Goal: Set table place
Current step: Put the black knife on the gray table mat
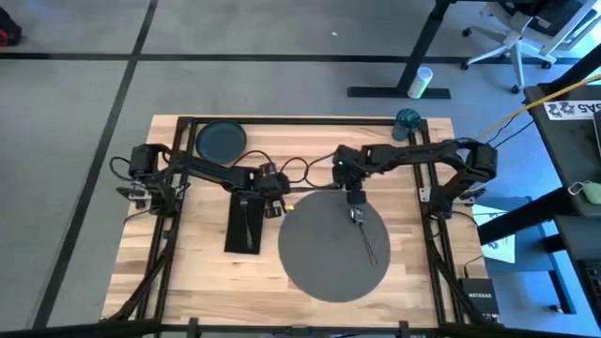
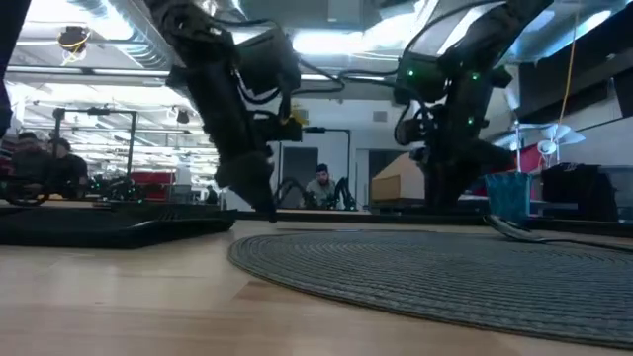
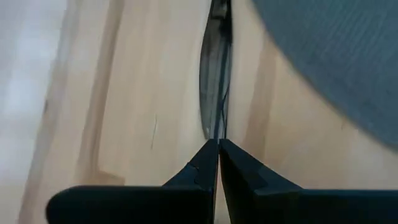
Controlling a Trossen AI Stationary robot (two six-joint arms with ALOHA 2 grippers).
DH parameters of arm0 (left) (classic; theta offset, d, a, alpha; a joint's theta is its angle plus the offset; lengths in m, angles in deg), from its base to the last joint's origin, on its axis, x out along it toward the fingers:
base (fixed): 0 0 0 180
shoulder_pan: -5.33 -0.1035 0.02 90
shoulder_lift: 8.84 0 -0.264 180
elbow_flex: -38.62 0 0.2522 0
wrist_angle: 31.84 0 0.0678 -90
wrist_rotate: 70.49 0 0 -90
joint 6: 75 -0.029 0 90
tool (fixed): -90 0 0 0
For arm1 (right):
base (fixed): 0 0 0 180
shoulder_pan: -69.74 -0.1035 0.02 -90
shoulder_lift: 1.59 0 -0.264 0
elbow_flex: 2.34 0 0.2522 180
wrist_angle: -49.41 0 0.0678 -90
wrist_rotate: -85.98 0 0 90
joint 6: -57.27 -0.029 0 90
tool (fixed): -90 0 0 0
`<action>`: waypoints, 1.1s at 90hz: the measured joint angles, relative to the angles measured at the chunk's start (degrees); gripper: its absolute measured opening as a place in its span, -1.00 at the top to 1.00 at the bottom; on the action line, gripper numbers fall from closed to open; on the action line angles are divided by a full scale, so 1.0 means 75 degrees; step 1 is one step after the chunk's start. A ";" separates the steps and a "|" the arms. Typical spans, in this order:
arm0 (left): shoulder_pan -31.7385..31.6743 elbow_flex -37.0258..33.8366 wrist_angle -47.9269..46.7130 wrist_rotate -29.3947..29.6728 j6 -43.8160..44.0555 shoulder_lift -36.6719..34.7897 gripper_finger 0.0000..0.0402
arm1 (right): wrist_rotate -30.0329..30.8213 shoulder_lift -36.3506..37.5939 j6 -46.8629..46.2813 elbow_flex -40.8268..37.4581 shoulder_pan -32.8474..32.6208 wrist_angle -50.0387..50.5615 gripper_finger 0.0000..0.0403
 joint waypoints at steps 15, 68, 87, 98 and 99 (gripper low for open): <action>-0.0090 -0.0307 0.0528 -0.0003 0.0025 0.0000 1.00 | -0.0150 0.0003 0.0184 0.0000 0.0000 -0.0103 0.44; -0.0338 -0.0307 0.1156 -0.0318 -0.0185 0.0000 1.00 | -0.0405 0.0006 0.0356 0.0000 0.0082 -0.0336 0.44; -0.0338 -0.0307 0.1155 -0.0321 -0.0205 0.0082 1.00 | -0.0405 0.0007 0.0399 0.0000 0.0079 -0.0332 0.44; -0.0344 -0.0291 0.1257 -0.0302 -0.0222 0.0353 1.00 | -0.0405 0.0006 0.0400 0.0000 0.0079 -0.0326 0.44; -0.0344 -0.0290 0.1272 -0.0296 -0.0221 0.0376 1.00 | -0.0405 0.0006 0.0399 0.0000 0.0079 -0.0326 0.44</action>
